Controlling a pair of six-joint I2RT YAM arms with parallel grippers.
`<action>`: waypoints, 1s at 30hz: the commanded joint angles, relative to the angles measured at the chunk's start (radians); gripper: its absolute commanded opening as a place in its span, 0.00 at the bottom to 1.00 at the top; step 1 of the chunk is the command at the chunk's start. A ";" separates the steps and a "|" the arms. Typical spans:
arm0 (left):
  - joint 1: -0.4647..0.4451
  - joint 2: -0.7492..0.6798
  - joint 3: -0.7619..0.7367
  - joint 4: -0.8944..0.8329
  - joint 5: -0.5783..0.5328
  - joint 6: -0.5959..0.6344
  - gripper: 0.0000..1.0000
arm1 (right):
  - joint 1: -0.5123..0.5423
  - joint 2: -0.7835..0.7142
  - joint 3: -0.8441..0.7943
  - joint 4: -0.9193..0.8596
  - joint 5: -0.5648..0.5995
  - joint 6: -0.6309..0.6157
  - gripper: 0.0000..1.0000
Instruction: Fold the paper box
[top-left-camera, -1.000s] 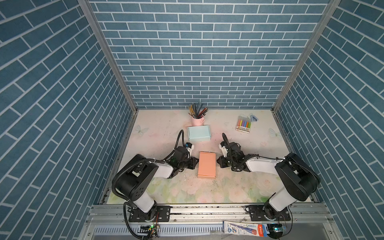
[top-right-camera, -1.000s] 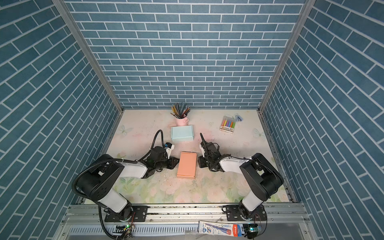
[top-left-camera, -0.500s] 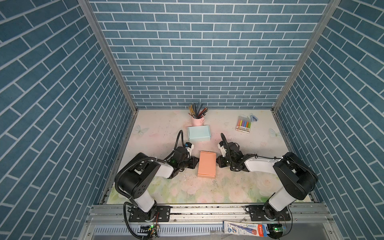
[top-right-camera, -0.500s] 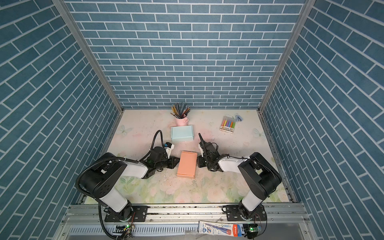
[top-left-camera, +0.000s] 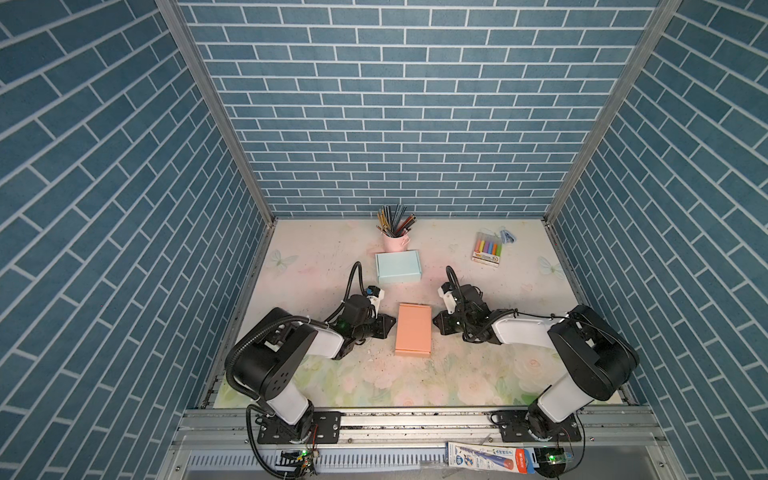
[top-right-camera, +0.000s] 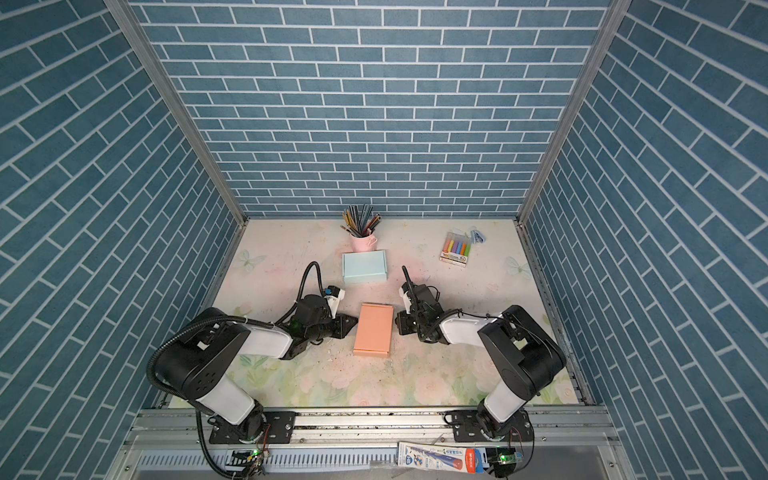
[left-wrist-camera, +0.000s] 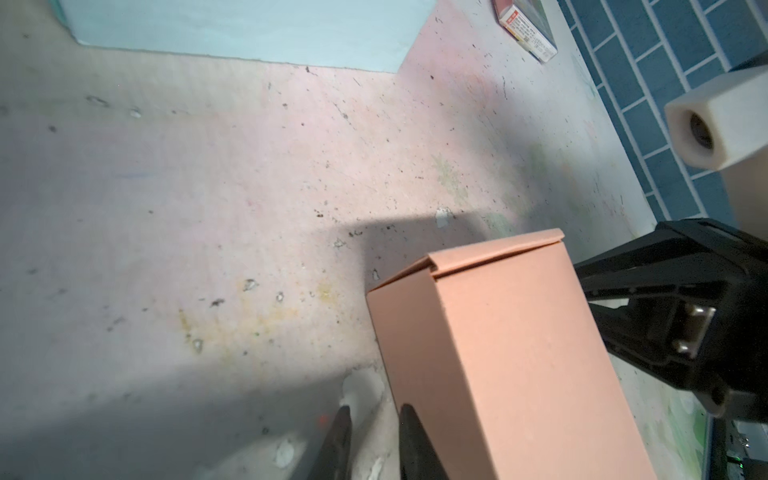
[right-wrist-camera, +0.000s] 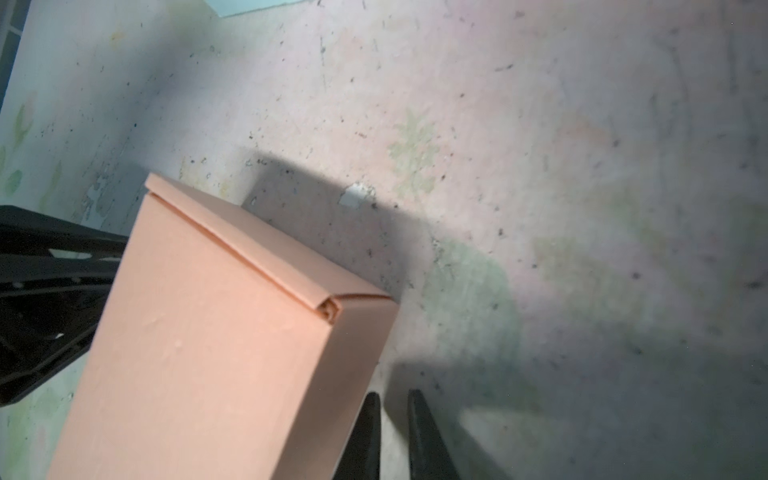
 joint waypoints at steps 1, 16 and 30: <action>0.034 -0.003 -0.007 -0.060 -0.004 0.026 0.23 | -0.019 -0.003 0.000 -0.030 -0.005 -0.035 0.16; 0.028 0.058 0.087 -0.040 0.029 0.004 0.23 | -0.008 0.071 0.092 -0.003 -0.015 -0.033 0.16; -0.023 0.094 0.139 -0.031 0.022 -0.017 0.23 | 0.020 0.081 0.098 0.009 -0.023 -0.020 0.16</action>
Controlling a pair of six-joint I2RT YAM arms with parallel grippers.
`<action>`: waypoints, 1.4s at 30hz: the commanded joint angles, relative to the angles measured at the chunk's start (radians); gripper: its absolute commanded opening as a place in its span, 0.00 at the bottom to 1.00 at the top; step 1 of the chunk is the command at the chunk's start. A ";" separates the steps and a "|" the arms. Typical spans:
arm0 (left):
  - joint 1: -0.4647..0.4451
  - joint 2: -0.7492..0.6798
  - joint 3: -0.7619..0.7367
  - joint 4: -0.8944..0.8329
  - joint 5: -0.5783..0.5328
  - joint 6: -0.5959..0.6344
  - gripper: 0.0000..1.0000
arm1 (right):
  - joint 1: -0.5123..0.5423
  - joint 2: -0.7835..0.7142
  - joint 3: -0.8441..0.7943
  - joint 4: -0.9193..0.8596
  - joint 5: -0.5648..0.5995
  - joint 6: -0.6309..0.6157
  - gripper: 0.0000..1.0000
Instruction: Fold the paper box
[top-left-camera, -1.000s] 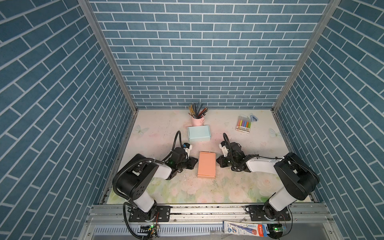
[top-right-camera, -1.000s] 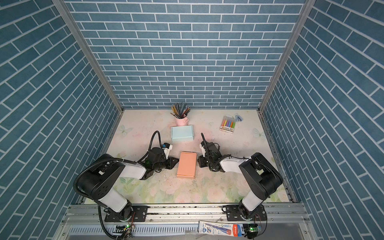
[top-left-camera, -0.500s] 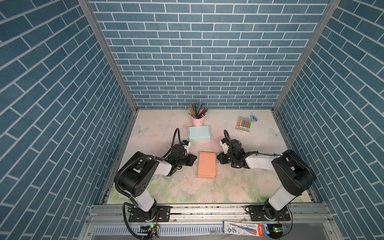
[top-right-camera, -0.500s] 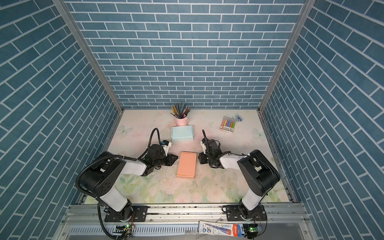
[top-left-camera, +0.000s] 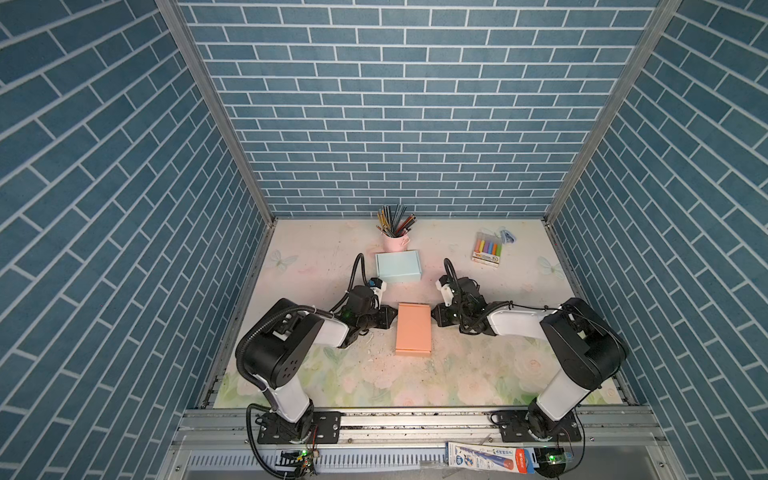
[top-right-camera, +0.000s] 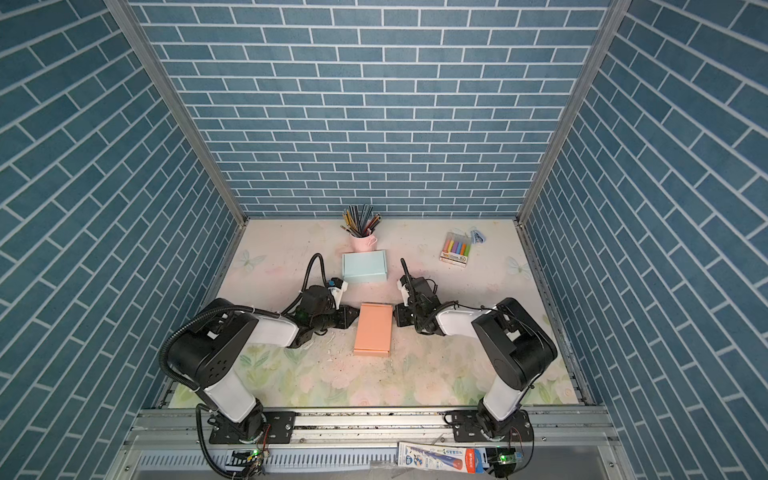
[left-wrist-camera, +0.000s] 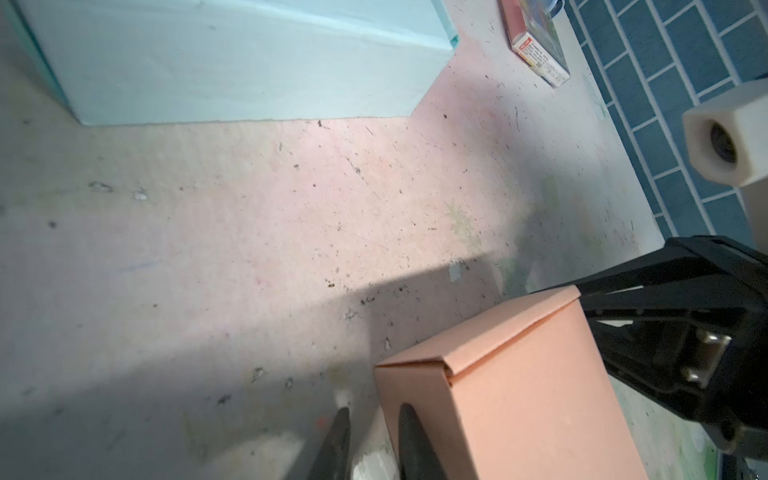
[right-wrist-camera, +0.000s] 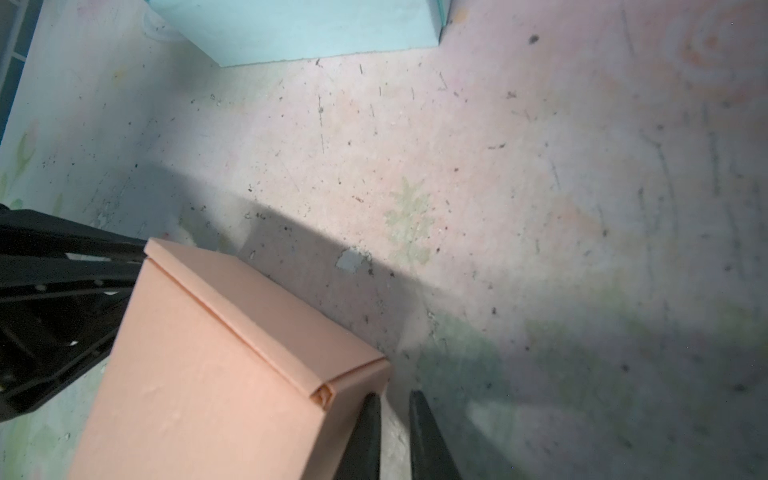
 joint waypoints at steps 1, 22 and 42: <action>-0.024 0.012 0.020 0.006 0.012 -0.010 0.23 | 0.021 0.012 0.013 0.014 -0.018 -0.005 0.16; -0.001 -0.321 -0.211 -0.124 -0.044 0.009 0.23 | -0.035 -0.173 0.045 -0.199 0.030 -0.119 0.30; -0.468 -0.702 -0.296 -0.321 -0.078 -0.058 0.51 | 0.009 0.066 0.321 -0.194 -0.253 -0.159 0.67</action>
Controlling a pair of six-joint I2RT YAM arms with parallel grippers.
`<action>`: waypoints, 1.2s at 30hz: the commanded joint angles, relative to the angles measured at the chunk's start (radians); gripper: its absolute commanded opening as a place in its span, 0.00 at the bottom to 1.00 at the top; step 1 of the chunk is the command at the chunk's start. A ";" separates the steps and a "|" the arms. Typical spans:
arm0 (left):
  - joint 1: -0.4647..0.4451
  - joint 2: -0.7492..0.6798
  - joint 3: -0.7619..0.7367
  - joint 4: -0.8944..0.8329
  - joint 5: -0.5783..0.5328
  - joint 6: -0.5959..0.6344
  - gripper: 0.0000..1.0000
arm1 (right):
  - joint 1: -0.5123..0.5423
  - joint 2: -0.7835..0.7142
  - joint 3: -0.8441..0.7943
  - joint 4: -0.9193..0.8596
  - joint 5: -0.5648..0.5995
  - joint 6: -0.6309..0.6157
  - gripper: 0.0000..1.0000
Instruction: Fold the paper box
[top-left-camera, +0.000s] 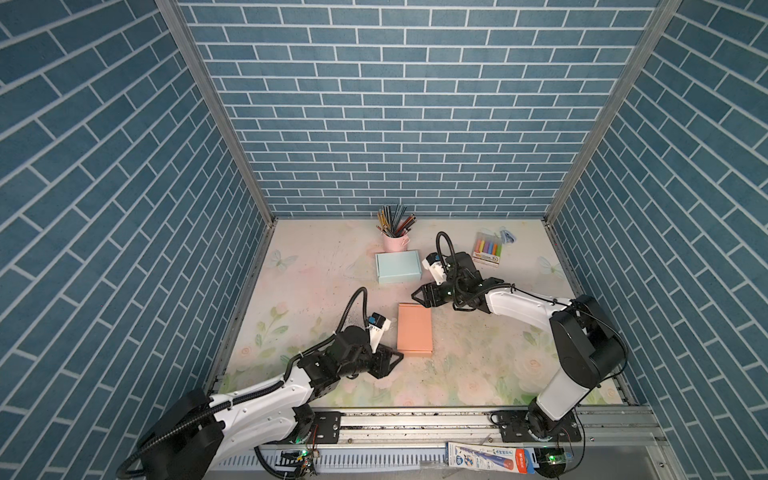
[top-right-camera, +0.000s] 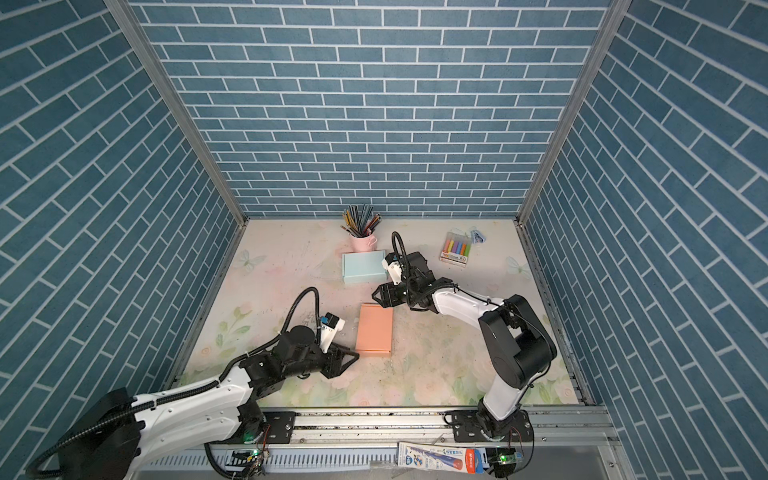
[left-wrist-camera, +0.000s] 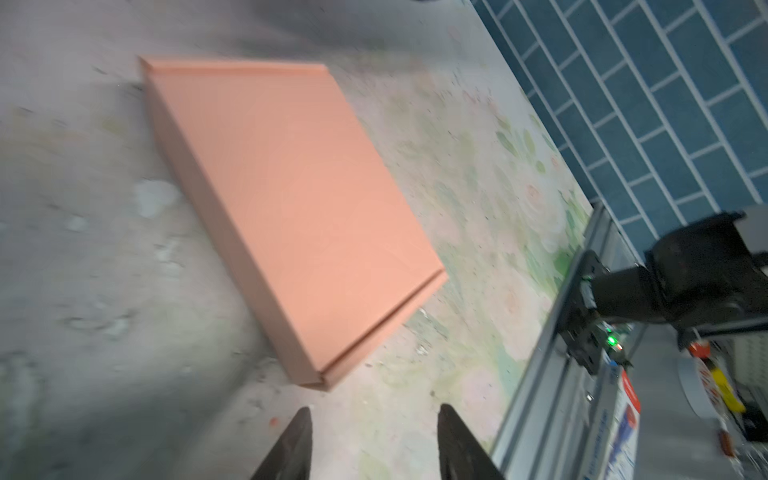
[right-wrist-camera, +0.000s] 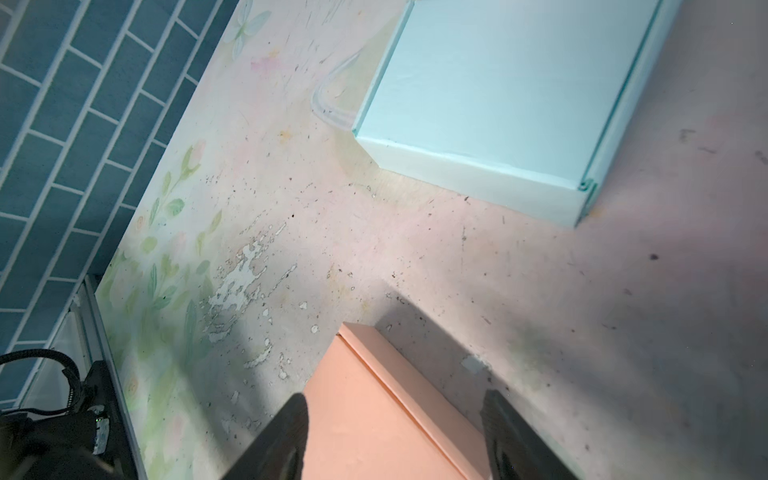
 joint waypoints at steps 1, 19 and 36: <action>-0.093 0.038 0.008 0.059 -0.014 -0.012 0.51 | 0.023 0.044 0.036 0.003 -0.049 -0.024 0.67; -0.167 0.254 0.045 0.208 -0.101 -0.049 0.55 | 0.034 0.135 0.044 0.063 -0.013 -0.001 0.63; -0.014 0.284 0.037 0.277 -0.090 -0.057 0.53 | 0.034 0.047 -0.070 0.059 0.017 0.008 0.46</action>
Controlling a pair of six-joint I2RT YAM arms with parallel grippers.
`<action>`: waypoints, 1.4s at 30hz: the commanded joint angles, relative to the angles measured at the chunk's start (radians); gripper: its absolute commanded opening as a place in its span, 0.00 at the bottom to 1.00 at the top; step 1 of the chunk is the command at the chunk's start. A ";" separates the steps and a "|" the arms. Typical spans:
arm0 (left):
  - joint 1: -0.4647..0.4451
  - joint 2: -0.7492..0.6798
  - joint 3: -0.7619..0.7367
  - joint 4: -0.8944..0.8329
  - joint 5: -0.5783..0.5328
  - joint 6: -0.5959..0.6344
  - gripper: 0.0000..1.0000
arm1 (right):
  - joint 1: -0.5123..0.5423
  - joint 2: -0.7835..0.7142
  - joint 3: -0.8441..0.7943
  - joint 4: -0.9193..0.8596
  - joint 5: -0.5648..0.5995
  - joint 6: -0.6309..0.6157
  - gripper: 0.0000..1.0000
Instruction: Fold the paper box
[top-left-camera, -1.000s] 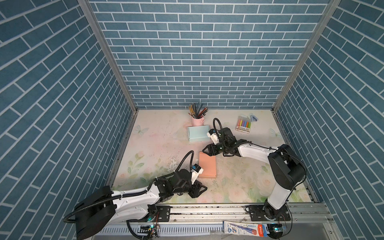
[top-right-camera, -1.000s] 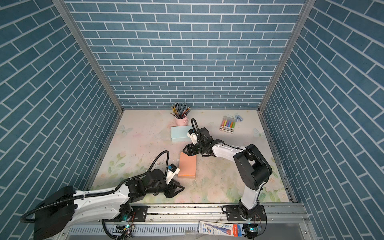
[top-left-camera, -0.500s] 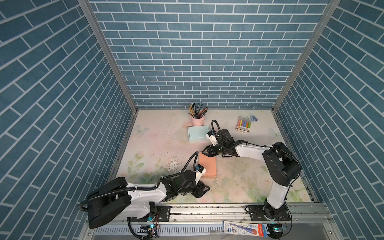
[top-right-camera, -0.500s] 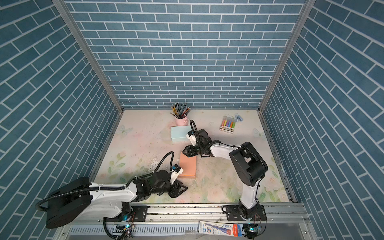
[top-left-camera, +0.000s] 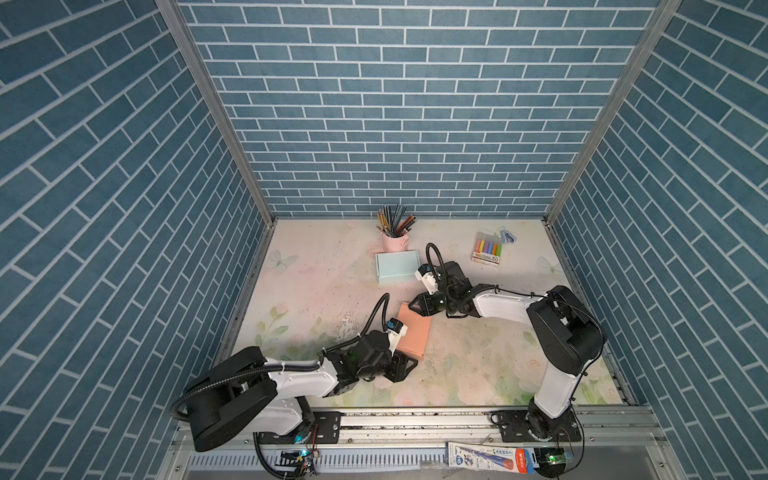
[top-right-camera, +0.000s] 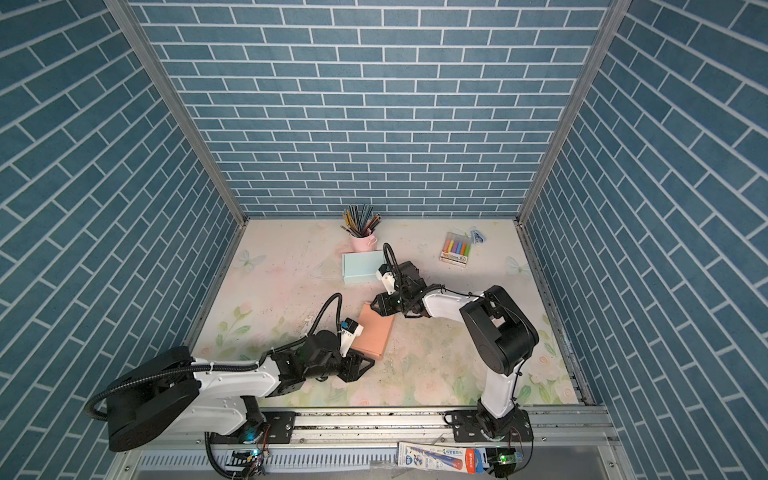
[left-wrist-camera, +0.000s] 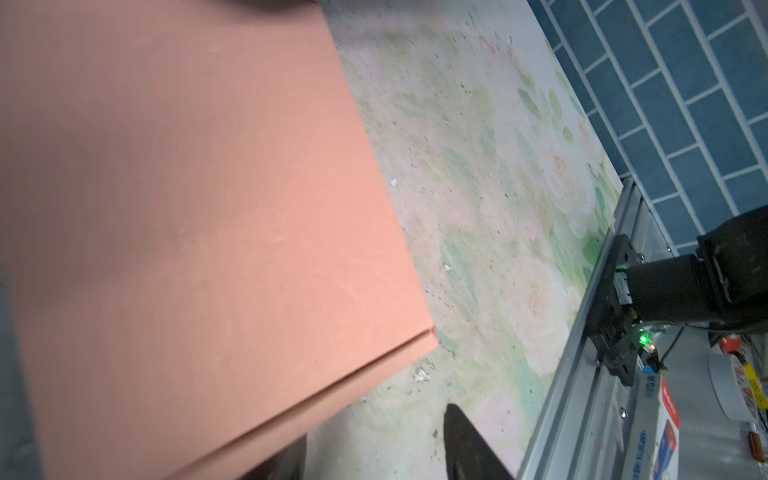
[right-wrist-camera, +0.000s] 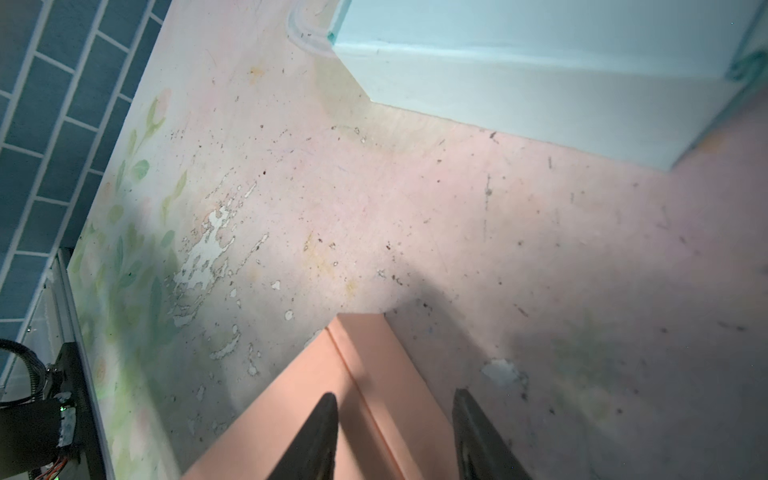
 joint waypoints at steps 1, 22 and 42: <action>0.030 -0.037 0.000 0.034 -0.008 0.012 0.53 | 0.006 -0.042 -0.029 -0.020 0.009 -0.001 0.46; 0.147 0.167 0.246 0.017 0.038 0.150 0.51 | -0.053 -0.281 -0.265 0.031 0.049 0.069 0.46; 0.157 0.540 0.565 0.155 0.087 0.138 0.50 | -0.211 -0.393 -0.379 0.049 0.079 0.063 0.46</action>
